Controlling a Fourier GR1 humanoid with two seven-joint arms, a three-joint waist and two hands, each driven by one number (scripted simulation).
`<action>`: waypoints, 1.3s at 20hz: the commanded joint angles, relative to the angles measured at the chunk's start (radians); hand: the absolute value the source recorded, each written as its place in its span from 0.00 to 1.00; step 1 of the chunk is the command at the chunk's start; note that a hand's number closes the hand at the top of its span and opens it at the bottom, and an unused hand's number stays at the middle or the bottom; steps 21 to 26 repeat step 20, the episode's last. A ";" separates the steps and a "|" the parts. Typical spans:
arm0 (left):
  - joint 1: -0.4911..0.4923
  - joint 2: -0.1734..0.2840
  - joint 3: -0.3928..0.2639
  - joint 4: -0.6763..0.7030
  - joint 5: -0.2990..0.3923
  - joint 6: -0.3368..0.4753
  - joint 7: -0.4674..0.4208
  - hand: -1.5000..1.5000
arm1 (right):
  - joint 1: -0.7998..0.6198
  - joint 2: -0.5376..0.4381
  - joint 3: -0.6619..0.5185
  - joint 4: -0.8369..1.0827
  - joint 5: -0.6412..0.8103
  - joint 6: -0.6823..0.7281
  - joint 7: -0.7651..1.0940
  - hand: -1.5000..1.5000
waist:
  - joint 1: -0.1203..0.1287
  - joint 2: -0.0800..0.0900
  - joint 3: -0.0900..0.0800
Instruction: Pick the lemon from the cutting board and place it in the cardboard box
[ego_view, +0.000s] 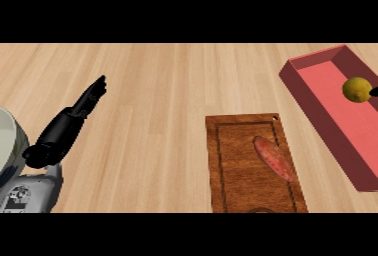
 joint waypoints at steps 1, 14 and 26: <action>-0.018 0.000 0.007 0.010 0.002 -0.013 0.008 0.50 | 0.030 0.031 -0.003 -0.022 -0.045 0.025 -0.101 0.00 | -0.005 -0.002 0.000; -0.015 -0.007 0.006 0.018 -0.013 -0.001 0.001 0.50 | -0.027 0.092 -0.538 -0.053 -0.509 -0.346 -0.246 0.00 | -0.020 -0.001 0.002; -0.030 -0.003 0.029 0.005 0.006 -0.015 0.030 0.50 | 0.103 -0.008 -0.618 -0.031 -0.598 -0.327 -0.361 0.00 | -0.011 -0.001 0.001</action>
